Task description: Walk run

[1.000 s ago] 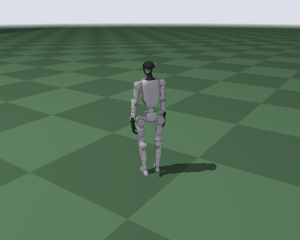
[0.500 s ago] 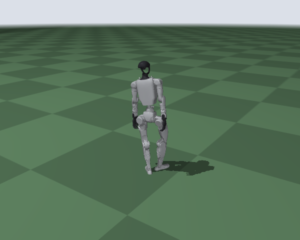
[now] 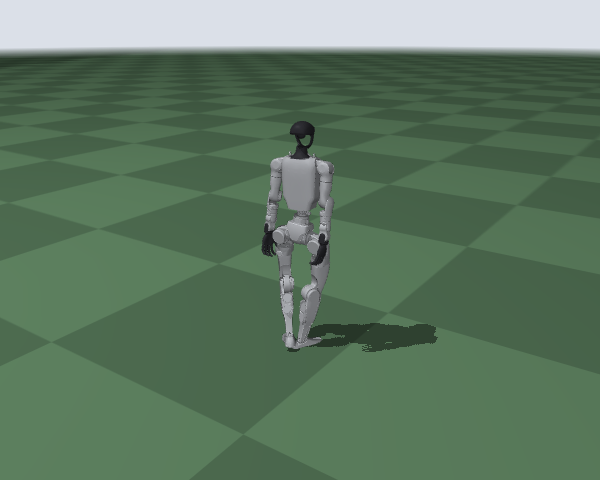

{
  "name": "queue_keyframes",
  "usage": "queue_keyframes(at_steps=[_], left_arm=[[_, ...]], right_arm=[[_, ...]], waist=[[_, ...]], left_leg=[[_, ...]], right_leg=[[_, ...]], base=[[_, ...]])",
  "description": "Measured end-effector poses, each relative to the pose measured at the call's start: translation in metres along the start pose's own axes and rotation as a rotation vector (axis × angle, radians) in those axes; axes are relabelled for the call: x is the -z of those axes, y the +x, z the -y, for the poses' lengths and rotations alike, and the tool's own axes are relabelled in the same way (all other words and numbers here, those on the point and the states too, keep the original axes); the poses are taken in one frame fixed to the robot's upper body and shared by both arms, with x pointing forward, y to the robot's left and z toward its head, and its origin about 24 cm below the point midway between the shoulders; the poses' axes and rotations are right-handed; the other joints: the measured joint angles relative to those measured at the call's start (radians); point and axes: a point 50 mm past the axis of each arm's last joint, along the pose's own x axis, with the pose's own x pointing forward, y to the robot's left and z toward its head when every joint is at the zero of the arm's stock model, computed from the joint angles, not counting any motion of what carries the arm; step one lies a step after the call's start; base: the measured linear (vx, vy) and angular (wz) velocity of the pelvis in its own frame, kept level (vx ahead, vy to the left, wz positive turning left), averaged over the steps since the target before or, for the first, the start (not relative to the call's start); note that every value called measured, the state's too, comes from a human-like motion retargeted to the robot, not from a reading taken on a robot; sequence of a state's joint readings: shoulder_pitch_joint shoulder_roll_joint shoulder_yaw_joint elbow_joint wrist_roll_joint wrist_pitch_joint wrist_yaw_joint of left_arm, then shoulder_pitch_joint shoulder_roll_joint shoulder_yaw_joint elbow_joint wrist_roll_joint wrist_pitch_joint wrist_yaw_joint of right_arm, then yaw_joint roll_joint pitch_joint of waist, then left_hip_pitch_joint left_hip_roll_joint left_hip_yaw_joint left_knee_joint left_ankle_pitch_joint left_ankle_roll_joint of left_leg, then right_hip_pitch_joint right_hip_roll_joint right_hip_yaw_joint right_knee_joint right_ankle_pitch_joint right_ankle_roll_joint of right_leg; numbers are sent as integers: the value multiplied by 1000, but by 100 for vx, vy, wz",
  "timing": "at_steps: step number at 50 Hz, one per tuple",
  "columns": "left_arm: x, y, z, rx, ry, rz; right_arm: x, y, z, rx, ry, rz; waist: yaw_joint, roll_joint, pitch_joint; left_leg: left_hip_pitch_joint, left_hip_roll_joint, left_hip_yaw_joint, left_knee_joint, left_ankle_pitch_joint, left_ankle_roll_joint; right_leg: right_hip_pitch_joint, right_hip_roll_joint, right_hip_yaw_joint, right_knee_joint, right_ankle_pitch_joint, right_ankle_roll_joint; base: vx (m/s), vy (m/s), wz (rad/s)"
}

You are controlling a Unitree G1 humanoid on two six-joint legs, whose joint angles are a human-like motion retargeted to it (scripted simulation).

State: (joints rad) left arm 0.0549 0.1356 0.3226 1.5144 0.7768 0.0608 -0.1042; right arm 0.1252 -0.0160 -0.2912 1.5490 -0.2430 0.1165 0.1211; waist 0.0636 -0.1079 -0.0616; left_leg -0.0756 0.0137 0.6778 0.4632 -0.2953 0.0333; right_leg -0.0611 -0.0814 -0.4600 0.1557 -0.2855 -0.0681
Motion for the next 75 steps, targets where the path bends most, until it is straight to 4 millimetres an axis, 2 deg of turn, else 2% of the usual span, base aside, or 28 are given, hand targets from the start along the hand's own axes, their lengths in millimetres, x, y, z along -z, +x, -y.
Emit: queue_keyframes(at_steps=[3, 5, 10, 12, 15, 19, 22, 25, 27, 30, 32, 34, 35, 38, 41, 45, 49, 50, 52, 53, 55, 57, 60, 63, 65, 67, 70, 75], left_arm=[[6, 0, 4, 22, 22, -16], [12, 0, 5, 51, 57, -30], [38, -2, -1, 68, 38, -112], [41, -2, 2, 70, -66, -118], [34, -2, 12, 120, -336, -80], [28, -2, 14, 153, -530, -46], [29, -3, 9, 128, -489, -73], [32, -4, 6, 106, -405, -124], [39, -5, 8, 116, -343, -173], [36, -5, 12, 150, -245, -186], [26, -4, 4, 152, -184, -153], [11, -5, -11, 116, -120, -115], [2, -6, -19, 86, -91, -94], [-27, -12, -55, -37, -36, 4], [-55, -24, -89, -169, -34, 122], [-92, -44, -122, -287, -69, 289], [-118, -57, -131, -304, -80, 420], [-122, -58, -129, -301, -73, 443], [-123, -56, -124, -305, -18, 453], [-119, -54, -121, -312, 28, 440], [-104, -46, -114, -325, 153, 377], [-86, -34, -97, -314, 288, 281], [-46, -15, -63, -209, 416, 107], [-17, -7, -39, -56, 480, -34], [3, -4, -24, 16, 455, -96], [20, -2, -12, 41, 375, -142], [48, -3, 6, 67, 255, -219], [77, -9, 18, 146, 128, -345]], right_arm=[[-30, -3, 4, 25, -21, 141], [-54, -8, 6, 43, -62, 243], [-109, -26, 4, 51, -176, 448], [-129, -35, 5, 40, -210, 508], [-159, -50, 6, 31, -278, 569], [-176, -57, 1, 35, -340, 564], [-171, -54, -2, 27, -351, 531], [-150, -42, -7, 9, -372, 464], [-124, -29, -7, 13, -370, 385], [-88, -16, -4, 36, -367, 266], [-75, -13, 0, 38, -376, 218], [-66, -11, 7, 34, -356, 196], [-63, -11, 10, 34, -334, 193], [-54, -9, 10, 37, -207, 197], [-39, -5, 7, -2, -74, 172], [-21, -2, 1, -64, 44, 110], [-19, -2, 0, -80, 100, 92], [-20, -2, 1, -80, 111, 98], [-27, -4, 5, -69, 126, 119], [-31, -5, 7, -60, 128, 131], [-37, -6, 10, -41, 129, 153], [-41, -7, 12, -27, 149, 160], [-43, -8, 15, -4, 137, 155], [-67, -15, 23, 17, 53, 211], [-88, -21, 25, 60, -20, 261], [-112, -29, 24, 96, -88, 330], [-143, -42, 25, 109, -163, 432], [-188, -68, 27, 102, -247, 576]], waist=[[16, 5, -12], [38, 20, -15], [103, 19, -6], [137, 13, 0], [166, 11, 9], [178, -8, 2], [202, -38, -9], [231, -62, -7], [203, -32, -44], [163, 50, -70], [131, 116, -59], [100, 156, -43], [79, 162, -37], [2, 113, -37], [-65, 78, -33], [-135, 51, -16], [-152, 48, -22], [-147, 51, -28], [-137, 74, -43], [-140, 87, -51], [-163, 106, -52], [-169, 96, -58], [-89, 12, -74], [-54, -92, -46], [-39, -125, -26], [-15, -87, -20], [47, -40, -23], [155, 17, 12]], left_leg=[[-150, 53, -57, 175, -34, -46], [-228, 67, -72, 177, -40, -69], [-371, 65, -65, -9, 50, -51], [-437, 33, -131, -81, 65, -36], [-535, -12, -270, -154, 105, -30], [-579, -26, -273, -162, 163, 9], [-573, -14, -232, -95, 170, 46], [-566, -3, -302, -39, 152, 52], [-512, 29, -318, -28, 86, 55], [-398, 114, -343, -58, 29, 27], [-315, 168, -352, -87, -1, 4], [-236, 197, -309, -137, -11, -14], [-199, 193, -282, -169, -11, -20], [-116, 89, -244, -295, 11, -17], [-32, 8, -247, -377, 6, -16], [87, -60, -282, -426, -31, -24], [191, -94, -292, -443, -76, -50], [209, -99, -301, -439, -84, -57], [231, -100, -321, -418, -65, -79], [244, -97, -322, -404, -40, -93], [278, -97, -332, -365, 61, -119], [286, -97, -284, -289, 248, -96], [250, -140, -140, -78, 512, -25], [160, -99, -21, 199, 397, 63], [71, -55, 27, 317, 328, 94], [-65, 4, -10, 377, 276, 53], [-251, 35, -55, 321, 210, -5], [-445, 21, -135, -57, 163, -31]], right_leg=[[12, -2, -27, -20, -3, 10], [34, 18, -46, -49, 1, 15], [109, 55, -78, -115, -9, 36], [139, 68, -89, -134, -18, 48], [178, 89, -108, -157, -30, 74], [211, 92, -88, -146, -34, 125], [215, 71, -29, -109, 29, 175], [230, 38, -6, -44, 187, 209], [240, 41, -88, 22, 345, 158], [199, 54, -126, 241, 572, 33], [160, 46, -180, 414, 561, -36], [71, 16, -193, 572, 472, -54], [6, -11, -188, 650, 437, -54], [-228, -101, -152, 764, 332, -16], [-398, -112, -117, 643, 256, -6], [-518, -80, -96, 263, 170, -28], [-607, -11, -3, 27, 157, -13], [-615, -6, -17, 19, 147, -23], [-606, -13, -72, 76, 146, -88], [-584, -34, -149, 98, 171, -101], [-567, -59, -139, 162, 230, -118], [-580, -107, -19, 278, 172, -107], [-449, -185, -7, 248, 106, -86], [-340, -305, -18, 233, 63, -35], [-260, -329, -36, 201, 47, -2], [-160, -249, -117, 106, 55, 8], [-45, -112, -130, -31, 61, 18], [130, 51, -110, -139, 15, 45]], base=[[20, 1, 55], [29, -1, 32], [34, -5, 26], [43, -5, 16], [44, -4, 10], [52, -6, 1], [71, -4, -31], [80, -4, -66], [119, 11, -12], [91, 4, -32], [93, 7, -51], [75, 6, -25], [68, 2, 14], [50, -3, 47], [81, -13, 66], [64, -13, 63], [88, -21, 20], [105, -25, -13], [68, -4, -6], [55, 5, 23], [94, -14, 63], [163, -45, 76], [105, -19, -15], [95, -26, 57], [75, -22, 55], [106, -33, 6], [83, -29, -27], [82, -25, -38]])
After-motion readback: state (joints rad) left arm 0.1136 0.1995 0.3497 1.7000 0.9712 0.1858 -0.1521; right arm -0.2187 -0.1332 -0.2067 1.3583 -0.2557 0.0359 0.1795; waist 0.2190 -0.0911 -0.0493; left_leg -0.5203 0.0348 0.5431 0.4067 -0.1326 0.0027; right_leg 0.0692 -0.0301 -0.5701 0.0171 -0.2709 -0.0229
